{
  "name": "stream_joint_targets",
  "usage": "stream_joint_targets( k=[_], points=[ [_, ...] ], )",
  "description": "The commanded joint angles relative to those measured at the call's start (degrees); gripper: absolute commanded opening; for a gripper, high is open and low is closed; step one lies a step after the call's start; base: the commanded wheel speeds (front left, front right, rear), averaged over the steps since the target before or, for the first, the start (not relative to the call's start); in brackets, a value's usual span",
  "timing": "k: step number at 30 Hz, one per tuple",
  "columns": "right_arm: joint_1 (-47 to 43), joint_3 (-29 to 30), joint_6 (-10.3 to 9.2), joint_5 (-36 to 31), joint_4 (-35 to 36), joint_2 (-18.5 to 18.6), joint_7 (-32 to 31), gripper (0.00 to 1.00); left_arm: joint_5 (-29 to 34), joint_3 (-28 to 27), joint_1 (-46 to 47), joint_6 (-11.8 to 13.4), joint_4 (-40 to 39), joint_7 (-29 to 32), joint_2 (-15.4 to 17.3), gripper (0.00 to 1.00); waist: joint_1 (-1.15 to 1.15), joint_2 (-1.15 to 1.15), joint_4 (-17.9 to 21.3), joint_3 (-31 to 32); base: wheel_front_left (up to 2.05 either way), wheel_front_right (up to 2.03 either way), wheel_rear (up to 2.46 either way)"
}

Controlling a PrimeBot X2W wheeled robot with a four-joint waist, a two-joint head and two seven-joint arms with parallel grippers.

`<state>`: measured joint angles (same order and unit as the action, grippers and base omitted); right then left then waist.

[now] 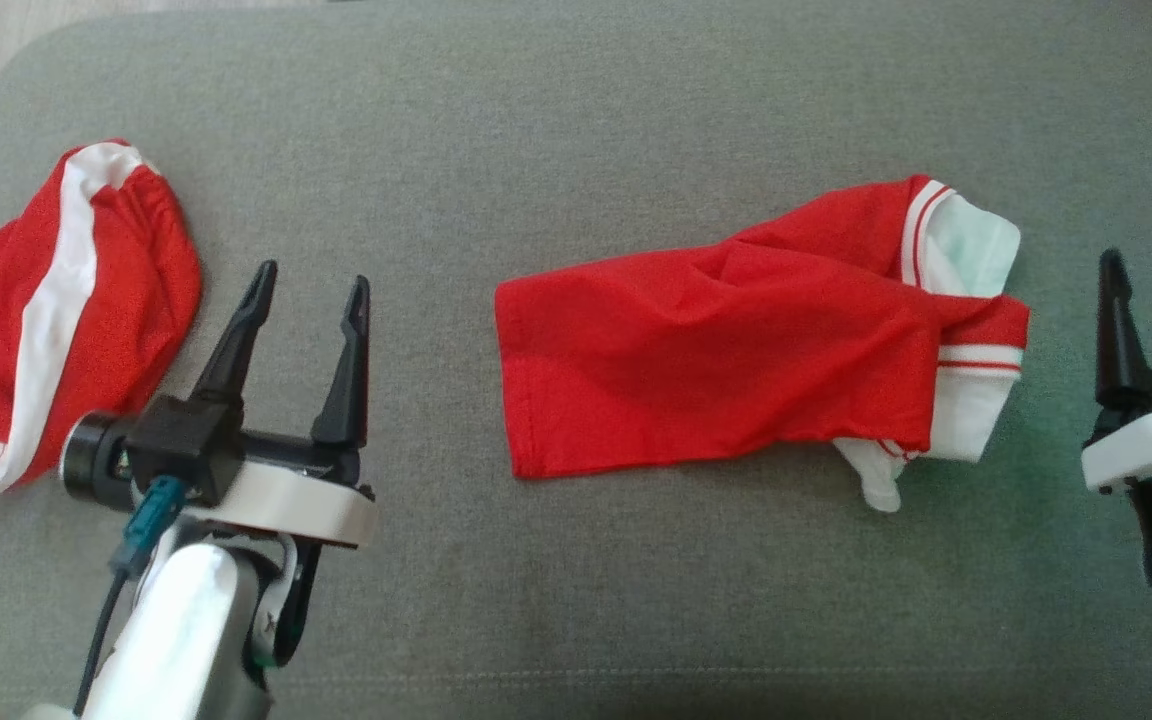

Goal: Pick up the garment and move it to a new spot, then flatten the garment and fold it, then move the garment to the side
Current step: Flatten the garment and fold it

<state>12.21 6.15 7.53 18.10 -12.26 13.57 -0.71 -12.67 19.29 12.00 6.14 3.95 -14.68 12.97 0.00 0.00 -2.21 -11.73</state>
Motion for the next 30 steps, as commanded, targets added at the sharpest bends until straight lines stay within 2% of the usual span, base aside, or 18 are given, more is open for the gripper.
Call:
stream_joint_targets(
  k=[1, 5, 12, 20, 30],
  points=[
    [0.1, -0.7, -0.04, -0.8, 3.6, 1.1, 1.2, 1.00, 0.6, -3.0, 1.5, 0.6, -2.1, -0.3, 1.4, 1.00, 0.00, 0.00, 0.3, 0.4, 0.00, 0.00, 0.00],
    [-2.1, -1.3, -0.04, -3.5, 10.0, -0.2, 1.8, 1.00, 1.0, -3.6, 0.6, 1.6, -2.9, -0.3, 1.5, 1.00, 0.00, 0.00, 0.8, 1.4, 0.00, 0.00, 0.00],
    [-8.9, -7.2, -0.04, -6.5, 18.7, -5.0, 0.0, 1.00, 1.7, -3.9, -2.0, 2.8, -4.4, -0.3, 1.7, 1.00, 0.00, 0.00, 1.2, 3.7, 0.00, 0.00, 0.00],
    [-14.8, -8.8, -0.04, -6.4, 21.6, -8.7, -0.8, 1.00, 1.8, -3.6, -5.8, 3.8, -5.5, -0.2, 2.1, 1.00, 0.00, 0.00, 1.8, 5.0, 0.00, 0.00, 0.00],
    [-14.7, -8.6, -0.04, -6.4, 22.3, -9.1, -1.5, 1.00, 1.6, -3.3, -6.1, 4.1, -5.9, 0.2, 2.4, 1.00, 0.00, 0.00, 1.7, 4.7, 0.00, 0.00, 0.00]
  ],
)
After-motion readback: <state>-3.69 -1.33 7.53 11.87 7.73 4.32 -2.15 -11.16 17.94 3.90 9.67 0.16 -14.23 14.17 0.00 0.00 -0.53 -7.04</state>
